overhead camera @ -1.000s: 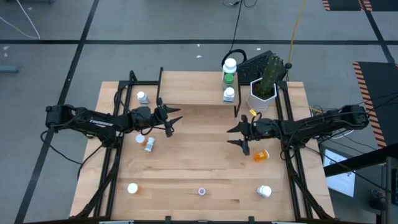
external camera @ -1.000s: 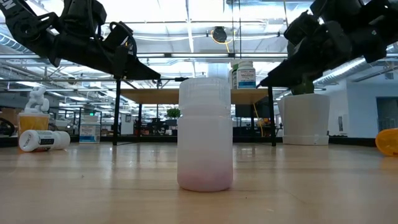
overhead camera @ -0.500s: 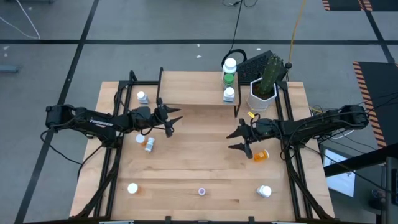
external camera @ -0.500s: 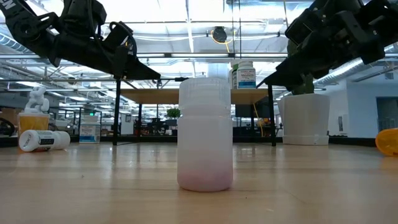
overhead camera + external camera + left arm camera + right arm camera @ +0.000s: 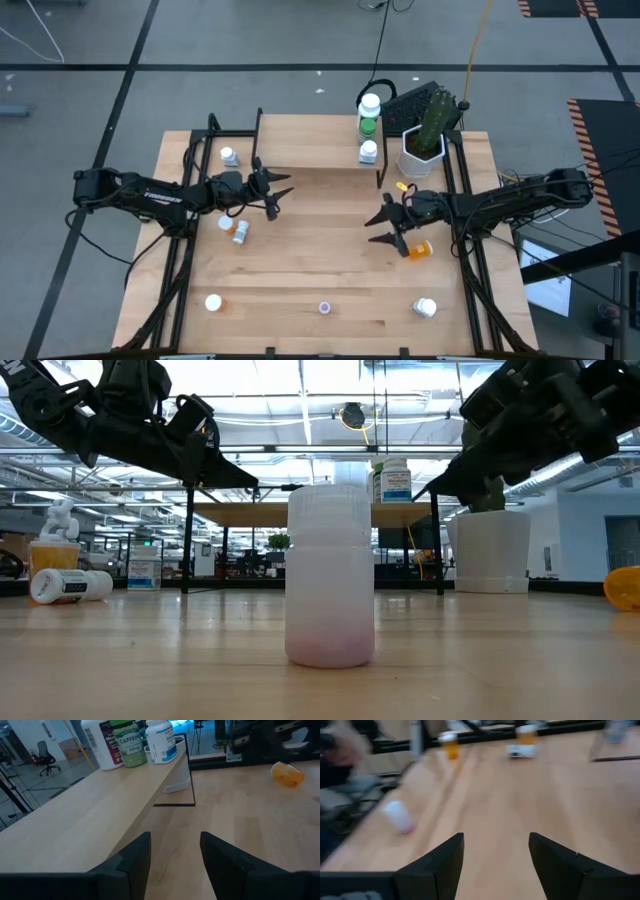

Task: Pick and place medicine bottles onto shelf by color
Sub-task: Put the transparent pill bottle on the shelf

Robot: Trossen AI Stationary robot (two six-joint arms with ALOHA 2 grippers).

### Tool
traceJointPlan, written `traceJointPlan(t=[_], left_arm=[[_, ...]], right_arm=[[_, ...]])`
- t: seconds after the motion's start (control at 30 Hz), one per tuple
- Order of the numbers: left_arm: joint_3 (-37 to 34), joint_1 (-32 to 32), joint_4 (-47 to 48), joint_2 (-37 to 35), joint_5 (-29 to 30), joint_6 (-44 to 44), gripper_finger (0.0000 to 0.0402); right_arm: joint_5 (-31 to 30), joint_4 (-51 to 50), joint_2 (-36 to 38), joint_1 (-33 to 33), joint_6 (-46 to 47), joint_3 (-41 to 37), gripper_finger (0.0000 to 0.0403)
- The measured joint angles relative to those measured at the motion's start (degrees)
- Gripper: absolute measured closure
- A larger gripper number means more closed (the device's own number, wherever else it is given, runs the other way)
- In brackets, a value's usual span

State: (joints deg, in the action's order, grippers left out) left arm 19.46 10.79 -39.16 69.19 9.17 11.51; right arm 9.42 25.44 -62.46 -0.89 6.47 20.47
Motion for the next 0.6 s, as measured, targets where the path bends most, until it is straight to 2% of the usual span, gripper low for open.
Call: traceJointPlan(t=[0.1, 0.23, 0.53, 0.6], left_arm=[[0.00, 0.00, 0.00, 0.00, -0.02, -0.05, 0.0227], [0.00, 0.00, 0.00, 0.00, -0.07, -0.24, 0.0227], [0.00, -0.02, 0.15, 0.00, -0.17, -1.58, 0.0227], [0.00, 0.00, 0.20, 0.00, -0.17, -1.58, 0.0227]], right_arm=[[-3.57, -0.35, -0.42, 0.04, -0.07, 0.04, 0.0183], [-3.52, 2.39, -2.81, -0.25, 0.54, 0.04, 0.0183], [-6.31, 10.88, -15.44, -2.74, 0.36, 0.04, 0.0183], [-5.22, 13.82, -17.82, -3.54, -0.07, 0.04, 0.0183]])
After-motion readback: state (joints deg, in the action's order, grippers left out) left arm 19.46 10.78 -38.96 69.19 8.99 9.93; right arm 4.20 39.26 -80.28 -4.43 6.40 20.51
